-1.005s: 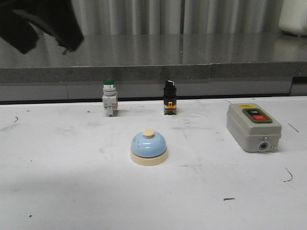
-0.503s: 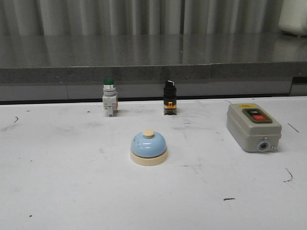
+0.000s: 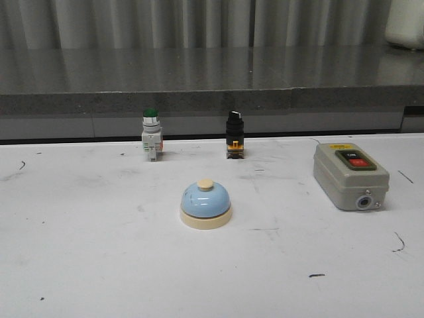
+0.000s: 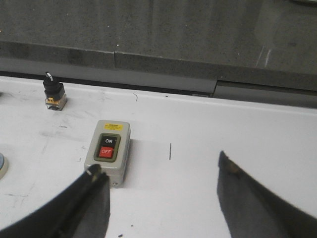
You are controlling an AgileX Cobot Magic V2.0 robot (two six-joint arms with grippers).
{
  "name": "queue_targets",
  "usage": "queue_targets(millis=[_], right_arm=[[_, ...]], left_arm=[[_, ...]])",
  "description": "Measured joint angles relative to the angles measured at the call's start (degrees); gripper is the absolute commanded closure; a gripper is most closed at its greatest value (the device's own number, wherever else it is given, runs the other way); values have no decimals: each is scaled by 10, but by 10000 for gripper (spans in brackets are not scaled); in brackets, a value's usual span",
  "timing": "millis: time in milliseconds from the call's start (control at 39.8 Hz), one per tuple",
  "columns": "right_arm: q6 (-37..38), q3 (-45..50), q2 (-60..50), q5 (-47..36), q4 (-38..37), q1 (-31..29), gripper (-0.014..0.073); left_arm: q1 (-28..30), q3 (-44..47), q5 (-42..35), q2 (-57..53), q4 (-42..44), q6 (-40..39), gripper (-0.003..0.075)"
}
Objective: Place and press bell with both arms
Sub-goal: 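Move the right gripper above the blue bell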
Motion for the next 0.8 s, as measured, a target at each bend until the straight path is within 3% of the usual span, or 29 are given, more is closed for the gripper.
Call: queue_targets(millis=[126, 427, 678, 804], right_arm=[[0, -1, 5, -6, 0, 0, -71], [-16, -109, 111, 101, 19, 4, -50], [-81, -239, 267, 214, 70, 61, -45], [-85, -288, 336, 226, 73, 109, 67]], left_arm=[[0, 0, 0, 0, 0, 0, 184], [0, 0, 0, 0, 0, 0, 184], [0, 0, 0, 0, 0, 0, 184], [1, 0, 0, 0, 0, 0, 184]])
